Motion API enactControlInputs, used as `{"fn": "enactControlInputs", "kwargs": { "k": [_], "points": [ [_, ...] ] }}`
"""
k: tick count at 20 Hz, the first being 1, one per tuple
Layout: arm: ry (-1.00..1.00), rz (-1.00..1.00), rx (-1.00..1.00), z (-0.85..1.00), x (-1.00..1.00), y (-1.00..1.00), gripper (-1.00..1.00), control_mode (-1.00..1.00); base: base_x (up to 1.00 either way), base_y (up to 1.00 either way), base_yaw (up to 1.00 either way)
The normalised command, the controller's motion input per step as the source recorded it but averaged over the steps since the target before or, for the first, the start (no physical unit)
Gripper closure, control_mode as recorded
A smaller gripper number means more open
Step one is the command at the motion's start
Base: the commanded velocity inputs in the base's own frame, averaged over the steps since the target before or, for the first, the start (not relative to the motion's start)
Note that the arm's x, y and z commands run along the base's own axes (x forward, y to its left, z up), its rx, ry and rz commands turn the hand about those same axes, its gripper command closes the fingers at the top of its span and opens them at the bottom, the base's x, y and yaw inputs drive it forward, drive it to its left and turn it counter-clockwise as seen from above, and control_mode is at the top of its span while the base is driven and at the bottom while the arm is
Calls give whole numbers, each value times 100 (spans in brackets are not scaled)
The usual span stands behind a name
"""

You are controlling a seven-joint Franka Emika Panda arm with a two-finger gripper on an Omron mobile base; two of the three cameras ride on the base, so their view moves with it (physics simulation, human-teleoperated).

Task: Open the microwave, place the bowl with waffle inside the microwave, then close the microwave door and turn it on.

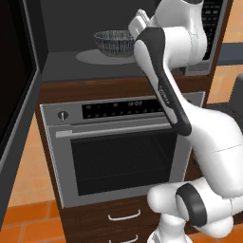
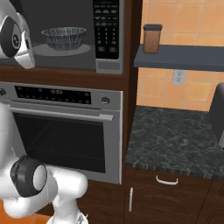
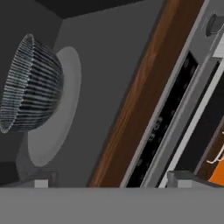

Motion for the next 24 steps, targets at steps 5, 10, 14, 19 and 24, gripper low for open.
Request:
{"fn": "enactControlInputs", "kwargs": {
  "k": [5, 10, 14, 19, 24],
  "points": [
    [-3, 27, -28, -49, -100, -1, -100, -100, 0, 0, 0],
    [-8, 22, -28, -44, -99, 1, -100, -100, 0, 0, 0],
    [-18, 25, -23, -64, -12, 33, -100, -100, 0, 0, 0],
    [-29, 16, -27, -61, 0, 64, -100, -100, 0, 0, 0],
    [-32, 1, -15, -19, -1, 61, -100, -100, 0, 0, 0]
  ]
}}
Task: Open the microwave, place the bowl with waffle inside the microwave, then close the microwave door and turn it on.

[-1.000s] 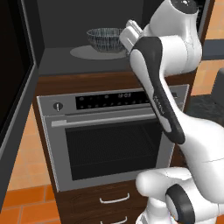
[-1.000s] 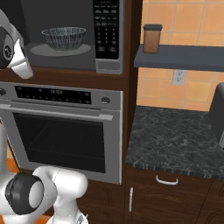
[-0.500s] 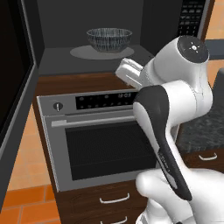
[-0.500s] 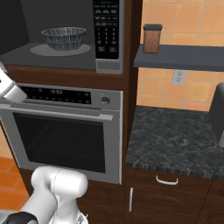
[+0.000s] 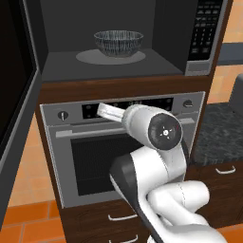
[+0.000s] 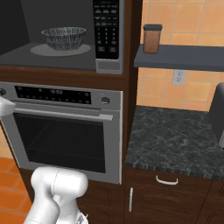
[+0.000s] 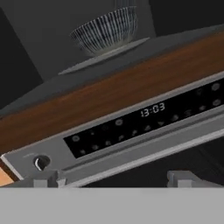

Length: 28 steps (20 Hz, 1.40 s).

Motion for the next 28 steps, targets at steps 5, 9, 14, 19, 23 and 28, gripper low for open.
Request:
{"fn": "enactControlInputs", "kwargs": {
  "k": [5, 9, 14, 19, 23, 28],
  "points": [
    [-31, 0, -11, -6, 0, 50, -100, -100, 0, 0, 0],
    [-30, 0, -5, 0, 0, 56, -100, -100, 0, 0, 0],
    [-19, 0, -5, 0, 3, 66, -100, -100, 0, 0, 0],
    [-8, 0, -3, -1, 22, 61, -100, -100, 0, 0, 0],
    [-2, 0, -8, -21, 23, 79, -100, -100, 0, 0, 0],
    [-2, -1, -6, -31, 5, 78, -100, -100, 0, 0, 0]
  ]
}}
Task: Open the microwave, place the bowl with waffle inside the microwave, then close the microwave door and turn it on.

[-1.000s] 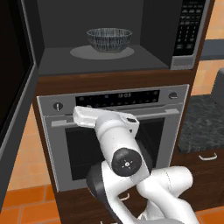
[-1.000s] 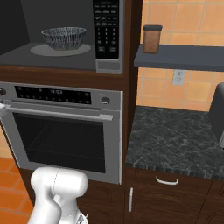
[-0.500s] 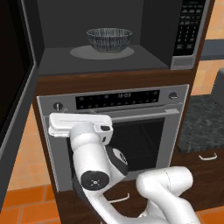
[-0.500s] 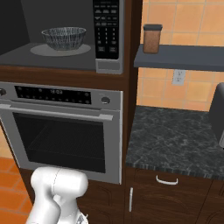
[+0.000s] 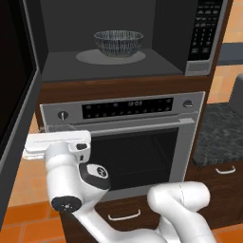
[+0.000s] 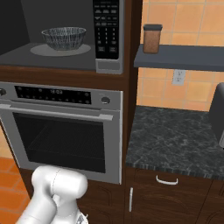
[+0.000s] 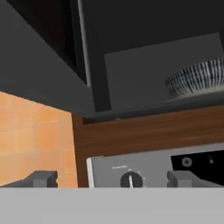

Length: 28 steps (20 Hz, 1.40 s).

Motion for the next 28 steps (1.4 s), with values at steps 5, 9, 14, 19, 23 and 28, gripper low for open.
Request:
{"fn": "enactControlInputs", "kwargs": {
  "k": [5, 9, 14, 19, 23, 28],
  "points": [
    [-8, -9, -2, -4, -7, 78, -100, -100, 0, 0, 0],
    [-7, -16, -4, 0, -20, 84, -100, -100, 0, 0, 0],
    [-7, -13, -1, 11, -9, 61, -100, -100, 0, 0, 0],
    [-10, -14, 0, 12, 0, 34, -100, -100, 0, 0, 0],
    [-8, -6, 0, 11, 1, 44, -100, -100, 0, 0, 0],
    [-7, -4, 0, 14, 1, 43, -100, -100, 0, 0, 0]
  ]
}}
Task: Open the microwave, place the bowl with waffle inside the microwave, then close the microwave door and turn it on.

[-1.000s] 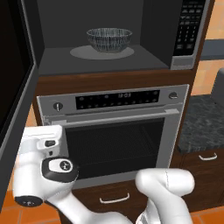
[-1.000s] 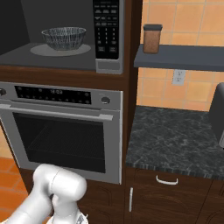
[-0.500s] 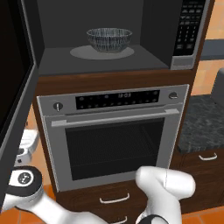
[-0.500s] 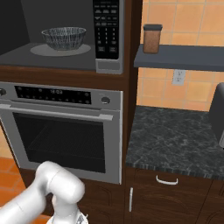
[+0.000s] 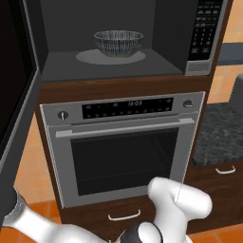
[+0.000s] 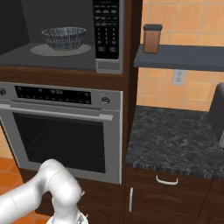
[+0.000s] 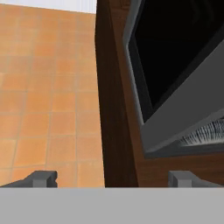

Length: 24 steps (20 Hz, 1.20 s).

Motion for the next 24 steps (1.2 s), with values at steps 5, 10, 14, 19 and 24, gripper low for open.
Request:
{"fn": "enactControlInputs", "kwargs": {
  "k": [5, 10, 14, 19, 24],
  "points": [
    [-6, -5, 0, 16, 4, 41, -100, -100, 0, 0, 0],
    [-2, -4, 0, 0, 0, 37, -100, -100, 0, 0, 0],
    [-1, -8, 0, 5, 1, 8, -100, -100, 0, 0, 0],
    [-1, -12, 0, 15, 13, 0, -100, -100, 0, 0, 0],
    [0, -3, 0, 6, 18, -5, -100, -100, 0, 0, 0]
  ]
}}
